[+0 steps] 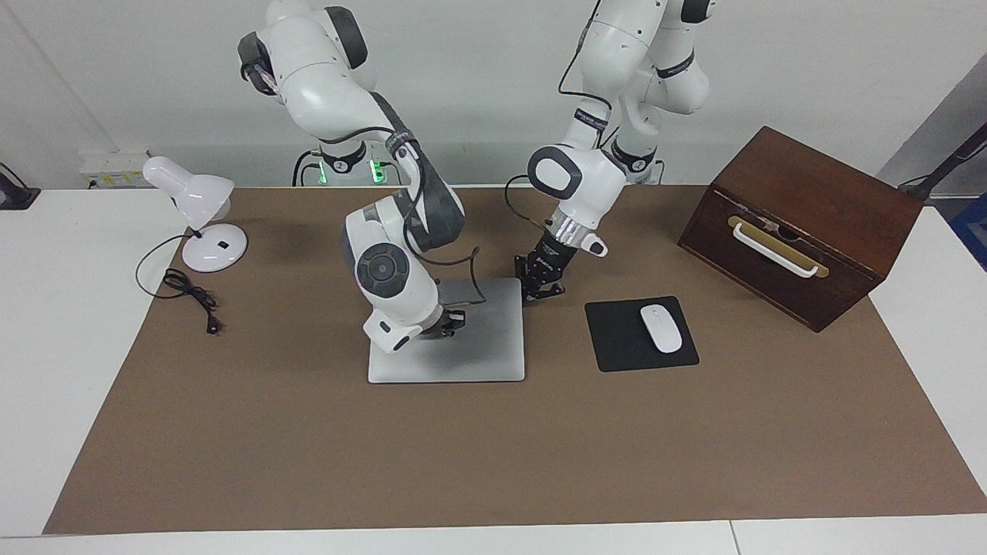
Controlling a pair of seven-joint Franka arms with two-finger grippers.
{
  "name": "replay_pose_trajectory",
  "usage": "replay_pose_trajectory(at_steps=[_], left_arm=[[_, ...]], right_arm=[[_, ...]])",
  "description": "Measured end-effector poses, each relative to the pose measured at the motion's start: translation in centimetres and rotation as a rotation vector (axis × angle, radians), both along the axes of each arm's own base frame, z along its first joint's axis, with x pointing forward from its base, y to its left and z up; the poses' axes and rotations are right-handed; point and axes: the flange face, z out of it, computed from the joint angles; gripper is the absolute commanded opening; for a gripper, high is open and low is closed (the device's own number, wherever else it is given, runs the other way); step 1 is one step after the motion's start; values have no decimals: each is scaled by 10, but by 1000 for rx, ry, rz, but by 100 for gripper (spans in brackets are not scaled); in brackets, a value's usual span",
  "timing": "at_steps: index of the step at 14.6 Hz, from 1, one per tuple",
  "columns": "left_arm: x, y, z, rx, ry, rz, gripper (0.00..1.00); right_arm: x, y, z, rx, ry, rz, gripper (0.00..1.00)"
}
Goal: Close laptop with both arms
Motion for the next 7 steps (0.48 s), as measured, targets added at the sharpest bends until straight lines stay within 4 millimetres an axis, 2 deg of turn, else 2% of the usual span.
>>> replay_pose_trajectory(at_steps=[4, 7], left_arm=[[1, 1, 2, -3, -3, 2, 0], [1, 2, 2, -2, -3, 4, 0]], right_arm=[[0, -5, 9, -7, 12, 0, 0], [2, -14, 27, -11, 21, -7, 0]])
